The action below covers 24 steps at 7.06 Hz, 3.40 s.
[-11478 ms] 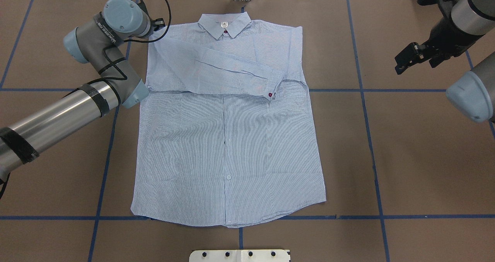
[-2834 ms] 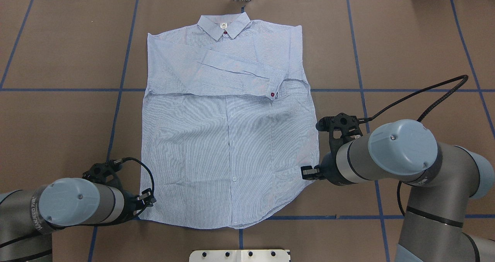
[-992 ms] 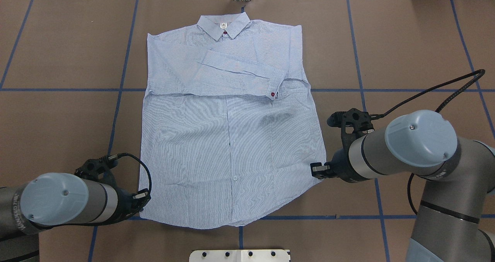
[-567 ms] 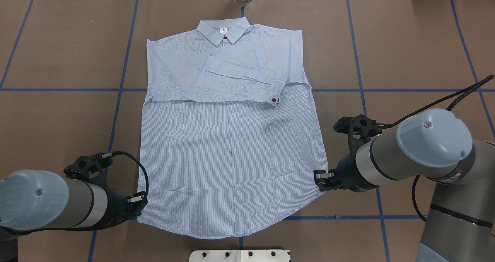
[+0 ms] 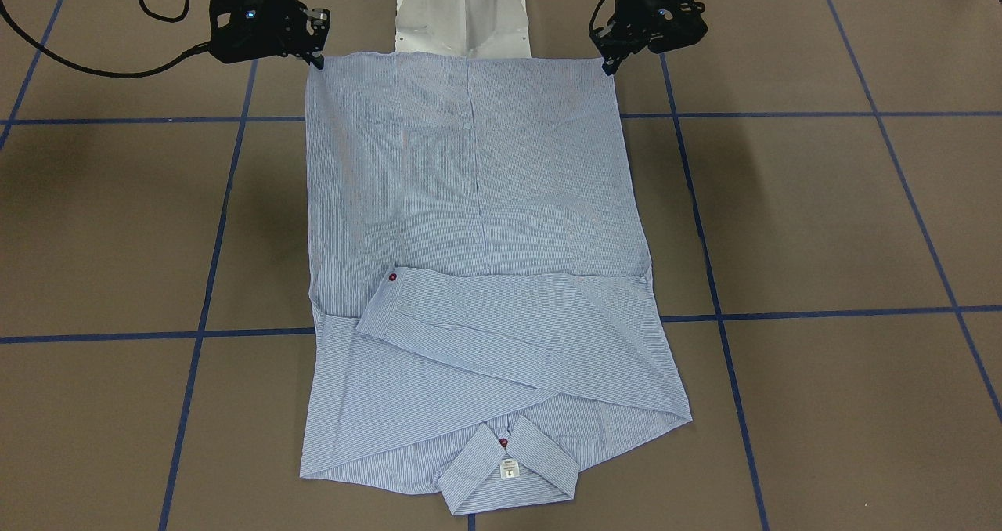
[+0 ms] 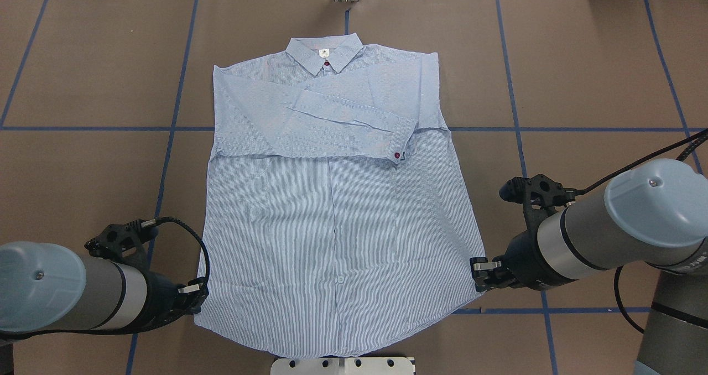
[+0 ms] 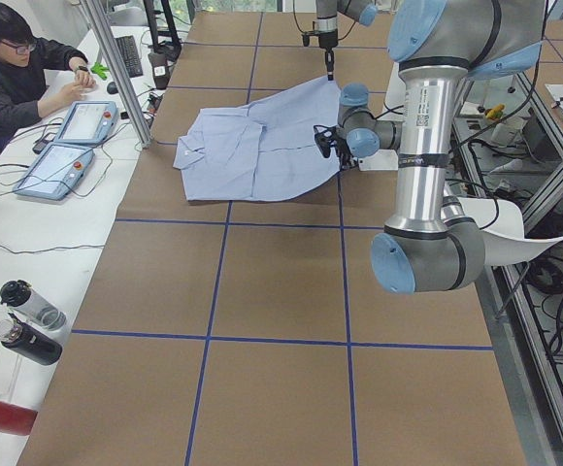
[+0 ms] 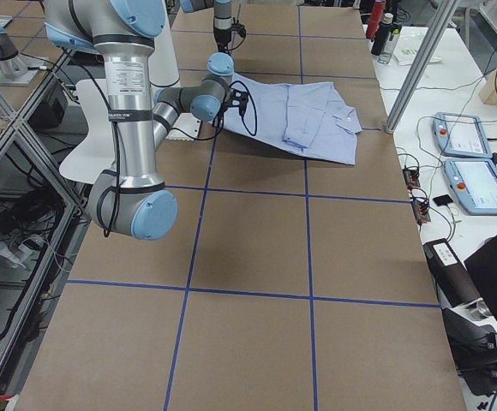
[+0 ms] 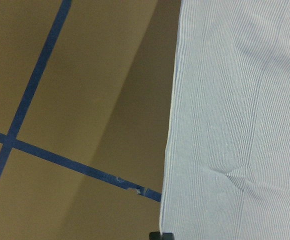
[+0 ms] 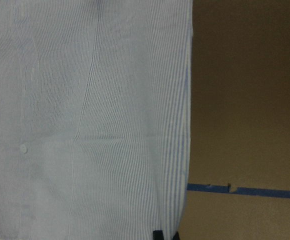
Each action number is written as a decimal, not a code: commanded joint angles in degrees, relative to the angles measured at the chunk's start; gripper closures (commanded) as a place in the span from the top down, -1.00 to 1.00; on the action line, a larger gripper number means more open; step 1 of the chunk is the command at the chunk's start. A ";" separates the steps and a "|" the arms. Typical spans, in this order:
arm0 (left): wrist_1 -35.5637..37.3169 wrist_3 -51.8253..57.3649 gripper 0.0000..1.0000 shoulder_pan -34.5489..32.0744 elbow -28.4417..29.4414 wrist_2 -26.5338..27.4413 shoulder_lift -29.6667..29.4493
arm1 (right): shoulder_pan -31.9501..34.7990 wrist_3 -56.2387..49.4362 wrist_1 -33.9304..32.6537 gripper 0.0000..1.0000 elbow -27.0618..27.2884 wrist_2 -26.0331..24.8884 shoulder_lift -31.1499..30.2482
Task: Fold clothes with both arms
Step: 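Pinch both hem corners with the left and right grippers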
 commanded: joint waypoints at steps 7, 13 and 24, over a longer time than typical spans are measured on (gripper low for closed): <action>-2.46 3.52 -1.00 -4.31 4.68 -0.19 -0.55 | 4.80 -0.17 0.51 -1.00 -8.50 0.38 4.65; -2.47 3.17 -1.00 -4.58 4.60 -0.28 0.24 | 5.69 0.01 0.51 -1.00 -8.60 0.64 4.31; -2.47 2.91 -1.00 -4.58 4.51 -0.19 -0.11 | 7.00 0.10 0.16 -1.00 -9.39 0.64 4.31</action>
